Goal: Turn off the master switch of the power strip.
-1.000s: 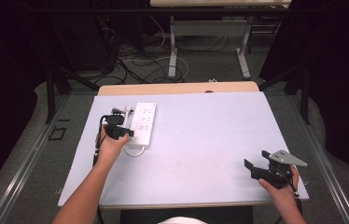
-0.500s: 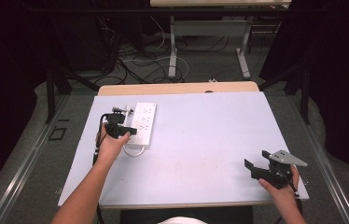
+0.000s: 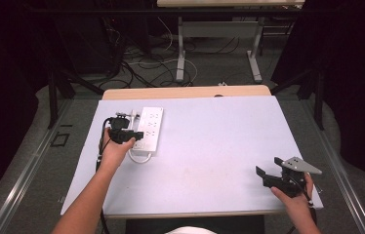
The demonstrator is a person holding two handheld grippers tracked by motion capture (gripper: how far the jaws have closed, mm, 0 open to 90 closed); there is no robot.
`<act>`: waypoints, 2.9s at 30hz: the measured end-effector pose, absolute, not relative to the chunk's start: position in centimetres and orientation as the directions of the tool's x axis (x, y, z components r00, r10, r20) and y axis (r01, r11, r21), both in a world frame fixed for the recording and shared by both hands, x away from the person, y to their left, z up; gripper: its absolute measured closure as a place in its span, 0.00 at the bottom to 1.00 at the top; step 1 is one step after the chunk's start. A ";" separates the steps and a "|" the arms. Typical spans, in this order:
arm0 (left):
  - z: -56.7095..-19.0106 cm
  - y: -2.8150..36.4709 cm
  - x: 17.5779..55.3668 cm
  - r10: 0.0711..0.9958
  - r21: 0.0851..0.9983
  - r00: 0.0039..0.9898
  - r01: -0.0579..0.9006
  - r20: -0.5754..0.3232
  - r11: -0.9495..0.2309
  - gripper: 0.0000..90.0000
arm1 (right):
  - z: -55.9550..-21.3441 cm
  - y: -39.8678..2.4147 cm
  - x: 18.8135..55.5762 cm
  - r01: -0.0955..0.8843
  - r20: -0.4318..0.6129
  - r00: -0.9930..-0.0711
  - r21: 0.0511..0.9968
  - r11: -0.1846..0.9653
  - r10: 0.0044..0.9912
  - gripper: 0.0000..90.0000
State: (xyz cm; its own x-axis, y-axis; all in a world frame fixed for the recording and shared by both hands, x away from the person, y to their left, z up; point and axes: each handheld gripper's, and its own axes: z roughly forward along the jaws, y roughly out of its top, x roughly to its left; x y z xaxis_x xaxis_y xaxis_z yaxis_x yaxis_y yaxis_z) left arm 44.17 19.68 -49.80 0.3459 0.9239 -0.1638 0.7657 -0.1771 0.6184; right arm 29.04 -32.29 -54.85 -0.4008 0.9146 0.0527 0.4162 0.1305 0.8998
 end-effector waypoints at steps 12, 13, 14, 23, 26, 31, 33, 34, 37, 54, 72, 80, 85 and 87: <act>-49.4 20.0 43.7 0.912 0.673 0.381 0.716 -0.154 -0.186 0.54 | -54.8 -32.3 29.0 0.419 0.059 -0.402 0.899 0.126 0.914 0.19; -49.4 19.9 43.7 0.915 0.683 0.373 0.708 -0.150 -0.177 0.54 | -54.8 -32.3 29.0 0.417 0.061 -0.396 0.901 0.121 0.916 0.19; -49.3 20.0 43.6 0.913 0.673 0.379 0.716 -0.153 -0.184 0.55 | -54.8 -32.2 28.9 0.422 0.066 -0.395 0.899 0.118 0.916 0.19; -49.1 20.0 43.3 0.892 0.703 0.408 0.693 -0.197 -0.161 0.51 | -54.8 -32.3 28.9 0.423 0.062 -0.392 0.898 0.120 0.918 0.19; -48.9 19.9 43.2 0.882 0.706 0.425 0.688 -0.206 -0.167 0.48 | -54.7 -32.4 28.9 0.426 0.050 -0.399 0.894 0.137 0.916 0.19; -48.8 19.8 43.2 0.874 0.736 0.442 0.657 -0.203 -0.161 0.37 | -54.6 -32.5 28.8 0.427 0.049 -0.398 0.894 0.138 0.916 0.19; -48.7 19.7 43.2 0.873 0.740 0.446 0.652 -0.198 -0.166 0.34 | -54.6 -32.5 28.8 0.426 0.049 -0.399 0.894 0.138 0.916 0.19; -48.6 19.7 43.1 0.872 0.743 0.451 0.647 -0.191 -0.172 0.33 | -54.6 -32.5 28.8 0.428 0.050 -0.399 0.893 0.138 0.916 0.19; -48.5 19.6 43.0 0.869 0.745 0.460 0.642 -0.185 -0.181 0.29 | -54.6 -32.5 28.8 0.431 0.049 -0.405 0.891 0.144 0.913 0.19; -47.3 18.8 41.3 0.810 0.820 0.549 0.549 -0.206 -0.163 0.01 | -54.7 -32.4 28.9 0.431 0.075 -0.395 0.895 0.113 0.915 0.19; -46.3 19.4 37.3 0.808 0.866 0.572 0.468 -0.144 -0.177 0.06 | -54.6 -32.5 28.7 0.426 0.079 -0.394 0.899 0.106 0.916 0.19; -46.3 21.2 35.0 0.832 0.872 0.537 0.465 -0.141 -0.153 0.06 | -54.5 -32.3 28.9 0.413 0.065 -0.400 0.903 0.116 0.914 0.19; -46.7 22.5 33.6 0.850 0.877 0.504 0.466 -0.151 -0.121 0.07 | -54.4 -32.4 28.8 0.419 0.066 -0.398 0.900 0.117 0.915 0.19; -46.9 22.9 33.1 0.855 0.878 0.498 0.462 -0.143 -0.123 0.07 | -54.4 -32.3 28.8 0.417 0.066 -0.397 0.901 0.116 0.915 0.19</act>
